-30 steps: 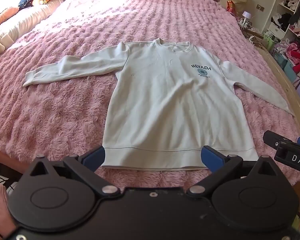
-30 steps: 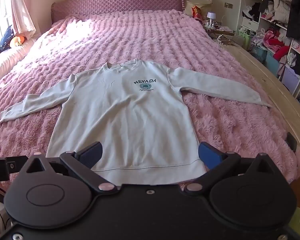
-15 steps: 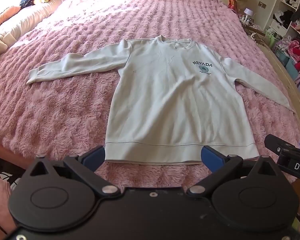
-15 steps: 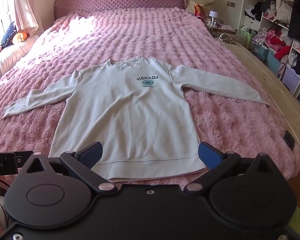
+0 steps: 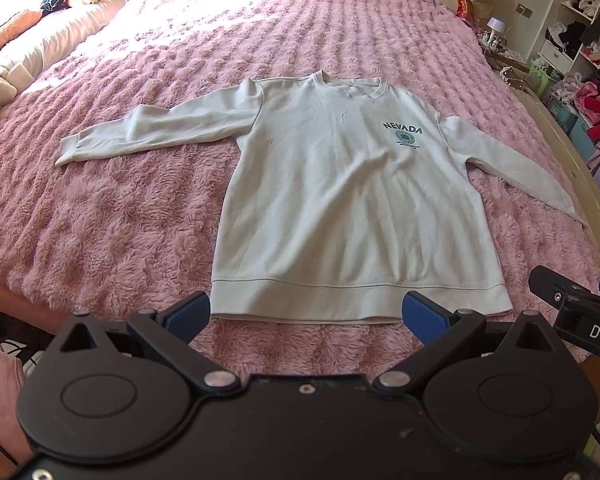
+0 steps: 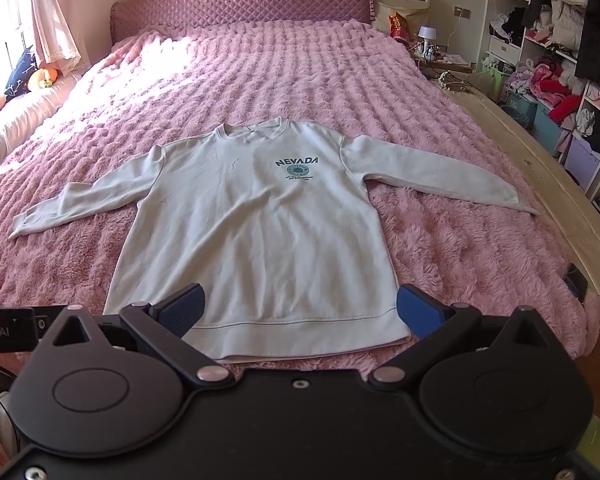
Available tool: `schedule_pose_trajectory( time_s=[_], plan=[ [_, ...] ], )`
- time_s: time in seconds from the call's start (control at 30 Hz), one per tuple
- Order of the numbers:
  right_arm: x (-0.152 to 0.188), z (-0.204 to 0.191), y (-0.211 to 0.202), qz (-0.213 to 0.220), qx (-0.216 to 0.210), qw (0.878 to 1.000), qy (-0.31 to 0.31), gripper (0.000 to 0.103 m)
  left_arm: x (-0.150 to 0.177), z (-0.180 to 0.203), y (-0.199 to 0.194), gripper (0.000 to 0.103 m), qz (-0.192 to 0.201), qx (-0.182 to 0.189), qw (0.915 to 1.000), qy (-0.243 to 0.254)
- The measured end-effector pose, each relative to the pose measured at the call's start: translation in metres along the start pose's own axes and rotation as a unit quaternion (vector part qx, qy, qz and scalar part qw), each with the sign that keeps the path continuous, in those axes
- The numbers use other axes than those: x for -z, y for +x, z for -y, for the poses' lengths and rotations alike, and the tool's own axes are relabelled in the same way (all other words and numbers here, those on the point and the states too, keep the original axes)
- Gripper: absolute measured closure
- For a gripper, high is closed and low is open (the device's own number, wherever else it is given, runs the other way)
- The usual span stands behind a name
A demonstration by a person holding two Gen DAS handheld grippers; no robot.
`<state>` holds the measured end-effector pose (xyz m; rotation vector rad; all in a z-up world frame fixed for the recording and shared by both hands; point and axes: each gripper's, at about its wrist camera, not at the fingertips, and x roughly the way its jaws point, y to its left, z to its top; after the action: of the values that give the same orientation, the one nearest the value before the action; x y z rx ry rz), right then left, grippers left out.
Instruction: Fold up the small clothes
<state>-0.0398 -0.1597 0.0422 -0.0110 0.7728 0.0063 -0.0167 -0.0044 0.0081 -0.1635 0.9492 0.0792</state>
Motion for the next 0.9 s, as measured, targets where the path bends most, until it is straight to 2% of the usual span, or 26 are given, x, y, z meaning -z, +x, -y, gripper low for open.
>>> schedule_pose_trajectory(
  time_s=[0.9],
  plan=[
    [0.0024, 0.005, 0.0024, -0.001, 0.0, 1.0, 0.004, 0.0, -0.0014, -0.0003, -0.0011, 0.0, -0.001, -0.007, 1.0, -0.003]
  ],
)
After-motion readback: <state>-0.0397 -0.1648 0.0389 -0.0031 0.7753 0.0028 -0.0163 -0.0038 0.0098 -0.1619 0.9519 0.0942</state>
